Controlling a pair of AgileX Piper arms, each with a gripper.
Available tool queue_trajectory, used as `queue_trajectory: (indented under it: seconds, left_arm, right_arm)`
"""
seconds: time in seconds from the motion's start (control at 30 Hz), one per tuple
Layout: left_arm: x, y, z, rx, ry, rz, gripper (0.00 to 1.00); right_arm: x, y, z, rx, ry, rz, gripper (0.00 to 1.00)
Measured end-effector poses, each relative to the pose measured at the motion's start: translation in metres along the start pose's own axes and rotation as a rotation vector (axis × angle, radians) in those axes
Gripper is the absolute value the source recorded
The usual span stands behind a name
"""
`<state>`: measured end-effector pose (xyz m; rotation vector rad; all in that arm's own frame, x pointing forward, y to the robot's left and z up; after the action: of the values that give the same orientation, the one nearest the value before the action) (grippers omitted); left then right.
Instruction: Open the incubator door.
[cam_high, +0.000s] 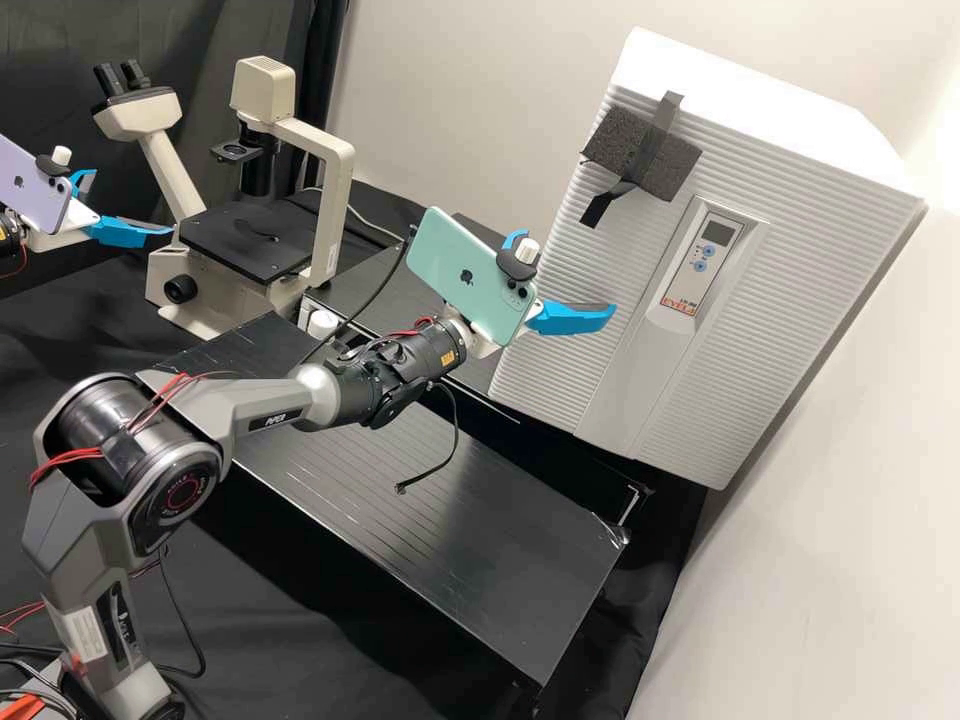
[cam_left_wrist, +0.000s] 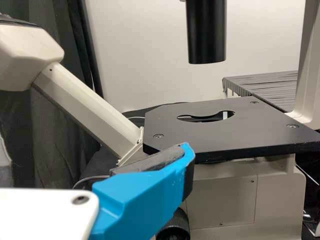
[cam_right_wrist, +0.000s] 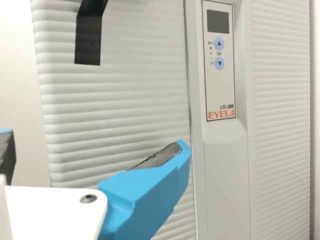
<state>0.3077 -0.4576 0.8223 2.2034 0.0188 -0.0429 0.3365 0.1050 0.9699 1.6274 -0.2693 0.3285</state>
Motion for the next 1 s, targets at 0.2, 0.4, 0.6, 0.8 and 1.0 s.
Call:
queue_trajectory:
  seconds: [0.2,0.4,0.6,0.8,1.0]
  left_arm:
    - [0.0,0.0,0.0,0.0,0.0,0.0,1.0]
    - [0.0,0.0,0.0,0.0,0.0,0.0,1.0]
    - [0.0,0.0,0.0,0.0,0.0,0.0,1.0]
    - [0.0,0.0,0.0,0.0,0.0,0.0,1.0]
    - [0.0,0.0,0.0,0.0,0.0,0.0,1.0]
  right_arm:
    - [0.0002,0.0022,0.002,0.005,-0.008,0.009,0.0]
    - [0.0002,0.0022,0.002,0.005,-0.008,0.009,0.0]
    - [0.0006,0.0018,0.003,0.003,-0.01,0.008,0.0]
    - [0.0018,-0.0005,0.0054,-0.001,-0.017,0.002,0.0]
    - [0.0018,-0.0005,0.0054,-0.014,-0.017,0.002,0.0]
